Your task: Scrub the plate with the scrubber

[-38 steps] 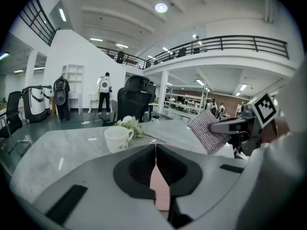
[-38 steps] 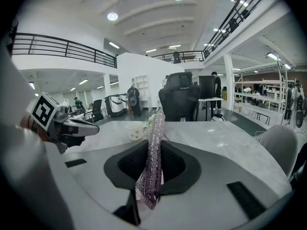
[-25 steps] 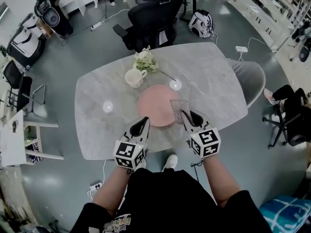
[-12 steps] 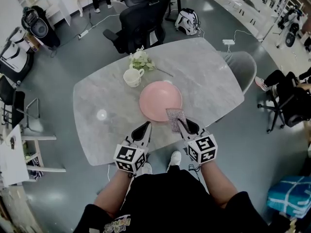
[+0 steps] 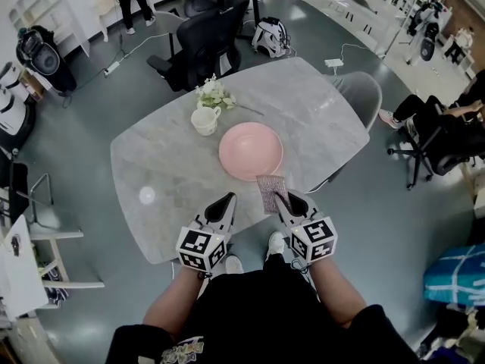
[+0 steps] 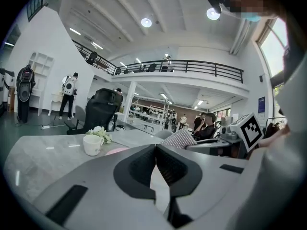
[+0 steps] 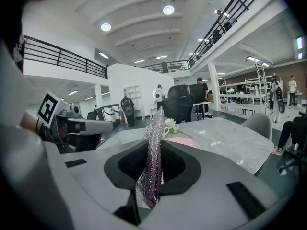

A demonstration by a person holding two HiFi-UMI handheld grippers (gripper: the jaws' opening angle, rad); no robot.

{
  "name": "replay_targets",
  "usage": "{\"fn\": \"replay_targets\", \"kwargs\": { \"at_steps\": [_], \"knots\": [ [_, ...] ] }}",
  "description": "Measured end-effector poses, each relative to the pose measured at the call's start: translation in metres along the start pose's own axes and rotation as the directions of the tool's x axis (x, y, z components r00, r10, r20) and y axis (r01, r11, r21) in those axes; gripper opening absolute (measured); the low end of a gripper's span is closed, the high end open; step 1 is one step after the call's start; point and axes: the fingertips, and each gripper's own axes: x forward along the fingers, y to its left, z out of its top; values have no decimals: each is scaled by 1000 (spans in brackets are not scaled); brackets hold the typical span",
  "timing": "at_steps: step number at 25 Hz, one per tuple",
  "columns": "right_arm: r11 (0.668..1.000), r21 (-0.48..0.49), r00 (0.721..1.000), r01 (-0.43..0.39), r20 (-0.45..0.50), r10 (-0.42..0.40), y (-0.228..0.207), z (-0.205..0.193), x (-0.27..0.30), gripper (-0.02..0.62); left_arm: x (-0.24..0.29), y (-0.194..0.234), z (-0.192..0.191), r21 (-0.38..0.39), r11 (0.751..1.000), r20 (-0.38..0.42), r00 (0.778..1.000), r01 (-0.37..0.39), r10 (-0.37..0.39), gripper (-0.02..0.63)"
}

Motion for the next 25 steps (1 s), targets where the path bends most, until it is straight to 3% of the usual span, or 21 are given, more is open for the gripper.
{"fn": "replay_targets", "kwargs": {
  "at_steps": [13,25],
  "knots": [
    [998,23,997,66,24,-67,35,-26,-27,73,-25,-11,-20,3,996,-23,996,92,-92,17],
    [995,26,995,97,36,-98,45,-27,-37,72,-35,-14,-20,23,992,-34,992,121,-120,18]
  ]
}}
